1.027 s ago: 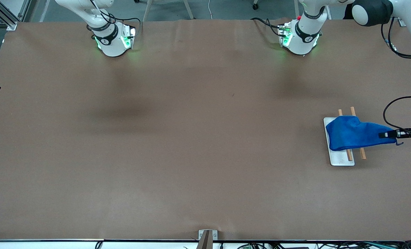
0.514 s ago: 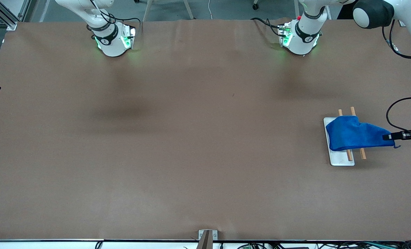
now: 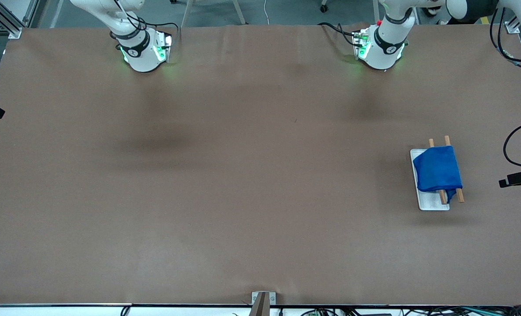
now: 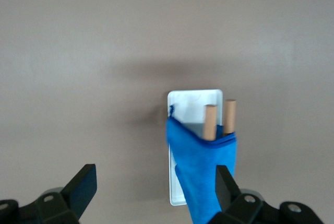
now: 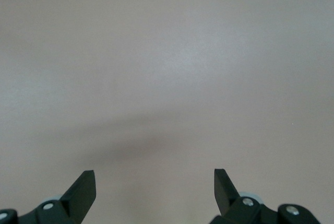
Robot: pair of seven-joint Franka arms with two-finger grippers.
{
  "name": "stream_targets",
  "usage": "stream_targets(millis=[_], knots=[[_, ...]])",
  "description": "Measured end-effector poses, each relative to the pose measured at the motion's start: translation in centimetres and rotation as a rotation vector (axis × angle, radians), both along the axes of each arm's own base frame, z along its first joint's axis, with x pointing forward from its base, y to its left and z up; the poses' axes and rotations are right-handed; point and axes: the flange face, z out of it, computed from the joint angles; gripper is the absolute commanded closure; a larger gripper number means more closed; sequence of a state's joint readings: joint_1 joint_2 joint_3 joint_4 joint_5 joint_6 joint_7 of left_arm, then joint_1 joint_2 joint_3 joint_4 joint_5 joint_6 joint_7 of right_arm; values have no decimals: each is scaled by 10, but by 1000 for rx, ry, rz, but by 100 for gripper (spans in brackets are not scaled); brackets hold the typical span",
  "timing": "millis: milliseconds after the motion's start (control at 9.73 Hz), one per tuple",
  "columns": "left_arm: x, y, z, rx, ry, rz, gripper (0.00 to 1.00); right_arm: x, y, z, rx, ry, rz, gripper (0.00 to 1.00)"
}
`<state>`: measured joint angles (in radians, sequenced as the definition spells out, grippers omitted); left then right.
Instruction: Right arm passes towel to left arm to hang
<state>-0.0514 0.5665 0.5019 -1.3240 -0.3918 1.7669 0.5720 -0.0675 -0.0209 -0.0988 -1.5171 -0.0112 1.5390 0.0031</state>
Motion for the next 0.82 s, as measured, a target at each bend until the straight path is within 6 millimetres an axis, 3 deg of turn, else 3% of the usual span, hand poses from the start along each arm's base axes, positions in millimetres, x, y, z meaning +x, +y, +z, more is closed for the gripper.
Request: stream_targets(millis=[205, 411, 514, 822], knots=[[5, -60, 54, 54, -51, -38, 0, 0, -1, 0, 0, 0, -2, 0], [-4, -115, 108, 91, -102, -36, 0, 0, -2, 0, 0, 0, -3, 0], [-15, -134, 131, 95, -125, -57, 0, 0, -1, 0, 0, 0, -2, 0], [-57, -163, 188, 65, -119, -118, 0, 0, -1, 0, 0, 0, -2, 0]])
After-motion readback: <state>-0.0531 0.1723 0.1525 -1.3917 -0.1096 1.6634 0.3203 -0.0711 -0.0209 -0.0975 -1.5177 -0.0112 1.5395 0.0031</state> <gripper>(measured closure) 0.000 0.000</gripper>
